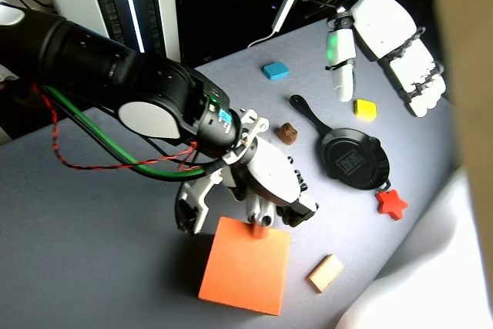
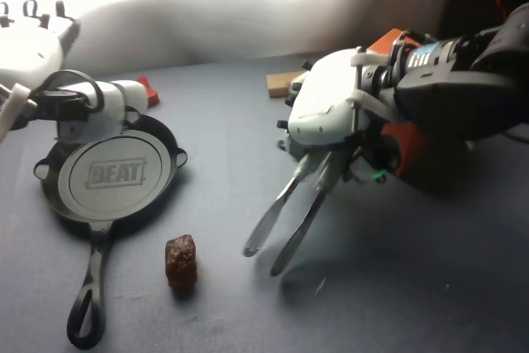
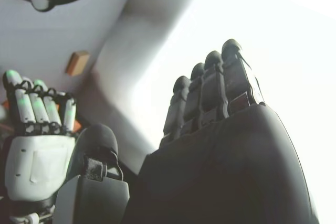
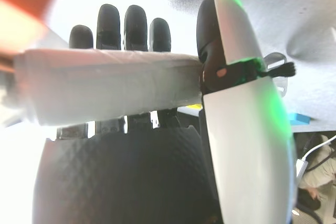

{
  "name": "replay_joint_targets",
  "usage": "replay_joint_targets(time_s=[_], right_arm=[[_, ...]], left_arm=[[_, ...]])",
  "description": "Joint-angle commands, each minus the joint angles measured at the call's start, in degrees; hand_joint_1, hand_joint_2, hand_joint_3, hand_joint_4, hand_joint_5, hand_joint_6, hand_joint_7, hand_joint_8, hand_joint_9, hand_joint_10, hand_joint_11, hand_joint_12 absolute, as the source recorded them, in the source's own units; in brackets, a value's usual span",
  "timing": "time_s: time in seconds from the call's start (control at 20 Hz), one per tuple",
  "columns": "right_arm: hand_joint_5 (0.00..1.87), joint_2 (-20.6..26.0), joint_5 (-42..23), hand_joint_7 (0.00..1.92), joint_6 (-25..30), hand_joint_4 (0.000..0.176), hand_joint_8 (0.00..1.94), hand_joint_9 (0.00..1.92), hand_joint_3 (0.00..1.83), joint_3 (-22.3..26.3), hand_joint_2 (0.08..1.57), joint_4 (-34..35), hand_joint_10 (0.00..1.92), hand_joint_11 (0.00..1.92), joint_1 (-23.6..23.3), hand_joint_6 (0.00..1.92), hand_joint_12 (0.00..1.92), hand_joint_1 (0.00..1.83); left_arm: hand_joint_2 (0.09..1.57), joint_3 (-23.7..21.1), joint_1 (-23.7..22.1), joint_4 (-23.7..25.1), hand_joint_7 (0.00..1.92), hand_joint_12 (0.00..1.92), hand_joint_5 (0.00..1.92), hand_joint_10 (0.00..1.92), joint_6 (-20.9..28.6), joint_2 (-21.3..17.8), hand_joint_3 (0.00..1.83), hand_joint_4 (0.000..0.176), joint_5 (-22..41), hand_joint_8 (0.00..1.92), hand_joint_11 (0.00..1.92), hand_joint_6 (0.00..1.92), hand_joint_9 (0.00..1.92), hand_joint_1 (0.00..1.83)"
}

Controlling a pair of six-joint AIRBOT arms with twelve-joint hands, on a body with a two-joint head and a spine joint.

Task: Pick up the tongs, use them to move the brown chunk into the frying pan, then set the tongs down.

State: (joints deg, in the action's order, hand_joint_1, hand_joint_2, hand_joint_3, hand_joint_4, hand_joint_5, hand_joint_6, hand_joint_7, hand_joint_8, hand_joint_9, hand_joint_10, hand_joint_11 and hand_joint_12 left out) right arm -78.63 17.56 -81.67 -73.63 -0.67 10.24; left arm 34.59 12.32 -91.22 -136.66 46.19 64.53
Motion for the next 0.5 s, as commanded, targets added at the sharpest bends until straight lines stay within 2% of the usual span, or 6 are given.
replay_joint_targets(time_s=[0.0, 0.1, 0.15, 0.2, 0.3, 0.45], right_arm=[[0.86, 0.4, -5.4, 0.94, 0.0, 0.009, 1.02, 1.02, 0.0, 0.4, 1.16, -0.3, 0.38, 0.57, -1.2, 1.23, 1.35, 1.2], [0.87, 1.2, -5.0, 0.92, 0.4, 0.007, 1.05, 1.02, 0.0, 1.4, 1.17, -0.2, 0.42, 0.58, -2.1, 1.23, 1.37, 1.2], [0.79, 1.5, -4.7, 0.84, 0.6, 0.008, 1.16, 0.9, 0.0, 1.7, 1.2, -0.2, 0.57, 0.5, -2.7, 1.34, 1.43, 1.17], [0.79, 2.0, -3.7, 0.84, 1.7, 0.008, 1.16, 0.9, 0.0, 2.2, 1.2, -0.2, 0.57, 0.5, -3.8, 1.34, 1.43, 1.17], [0.86, 2.6, -2.4, 0.95, 4.0, 0.008, 1.01, 0.96, 0.0, 2.9, 1.16, -0.2, 0.52, 0.59, -5.3, 1.23, 1.35, 1.2], [0.77, 4.3, -1.1, 0.89, 8.9, 0.0, 1.11, 0.9, 0.0, 5.7, 1.2, -0.2, 0.52, 0.51, -8.3, 1.36, 1.4, 1.18]], left_arm=[[1.3, 0.3, -0.6, 5.3, 0.0, 0.0, 0.0, 0.0, -0.1, -0.6, 0.0, 0.022, 3.0, 0.0, 0.0, 0.0, 0.0, 0.02], [1.3, 0.3, -0.6, 5.2, 0.0, 0.0, 0.0, 0.0, -0.1, -0.6, 0.0, 0.023, 3.0, 0.0, 0.0, 0.0, 0.0, 0.01], [1.29, 0.3, -0.5, 5.1, 0.0, 0.0, 0.0, 0.0, -0.1, -0.6, 0.0, 0.026, 3.0, 0.0, 0.01, 0.0, 0.0, 0.01], [1.29, 0.3, -0.5, 5.0, 0.0, 0.0, 0.0, 0.0, -0.1, -0.6, 0.0, 0.026, 3.1, 0.0, 0.01, 0.0, 0.0, 0.01], [1.29, 0.4, -0.5, 5.0, 0.0, 0.0, 0.0, 0.0, -0.1, -0.6, 0.0, 0.027, 3.1, 0.0, 0.0, 0.0, 0.0, 0.0], [1.29, 0.3, -0.4, 4.7, 0.0, 0.0, 0.0, 0.0, -0.1, -0.6, 0.0, 0.028, 3.2, 0.0, 0.0, 0.0, 0.0, 0.01]])
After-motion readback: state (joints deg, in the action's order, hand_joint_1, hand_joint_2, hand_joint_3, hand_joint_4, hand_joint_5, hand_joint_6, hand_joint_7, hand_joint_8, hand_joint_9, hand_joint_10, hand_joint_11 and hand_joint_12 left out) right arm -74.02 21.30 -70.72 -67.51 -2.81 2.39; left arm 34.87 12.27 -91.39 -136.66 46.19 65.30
